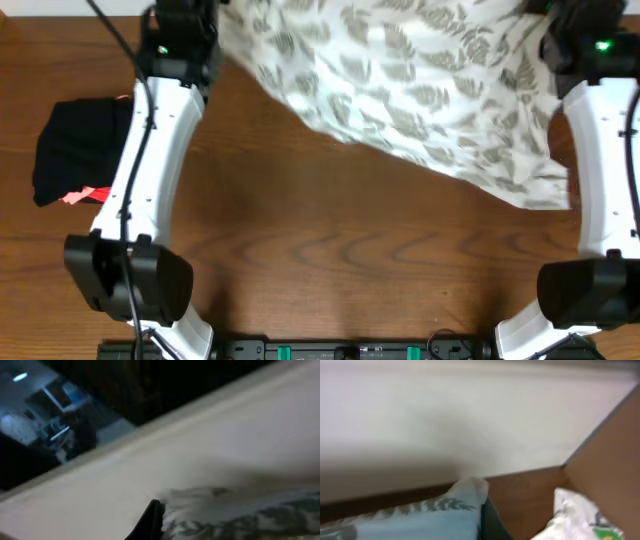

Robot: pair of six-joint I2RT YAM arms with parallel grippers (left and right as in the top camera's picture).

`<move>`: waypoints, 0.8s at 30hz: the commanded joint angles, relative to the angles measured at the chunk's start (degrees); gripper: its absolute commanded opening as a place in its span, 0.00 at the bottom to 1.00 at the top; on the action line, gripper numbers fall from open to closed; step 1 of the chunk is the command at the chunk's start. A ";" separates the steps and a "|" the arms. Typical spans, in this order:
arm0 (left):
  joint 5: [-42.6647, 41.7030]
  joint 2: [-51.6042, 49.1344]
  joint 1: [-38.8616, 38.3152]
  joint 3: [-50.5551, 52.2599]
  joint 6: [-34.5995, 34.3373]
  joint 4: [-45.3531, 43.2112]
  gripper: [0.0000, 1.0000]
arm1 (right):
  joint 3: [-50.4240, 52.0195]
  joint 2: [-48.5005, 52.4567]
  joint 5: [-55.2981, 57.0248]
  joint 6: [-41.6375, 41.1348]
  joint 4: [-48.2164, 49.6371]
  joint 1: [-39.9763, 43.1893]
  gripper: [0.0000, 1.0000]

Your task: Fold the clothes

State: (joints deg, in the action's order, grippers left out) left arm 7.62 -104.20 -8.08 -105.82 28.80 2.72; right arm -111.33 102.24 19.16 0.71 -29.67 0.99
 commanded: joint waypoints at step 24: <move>-1.88 0.13 0.68 -1.14 -8.61 62.99 0.06 | -2.19 0.63 3.26 -8.26 -65.61 5.11 0.01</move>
State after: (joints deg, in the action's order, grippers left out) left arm 2.70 -104.49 -8.73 -107.59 22.24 63.35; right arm -112.97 102.74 17.74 -4.23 -93.62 3.44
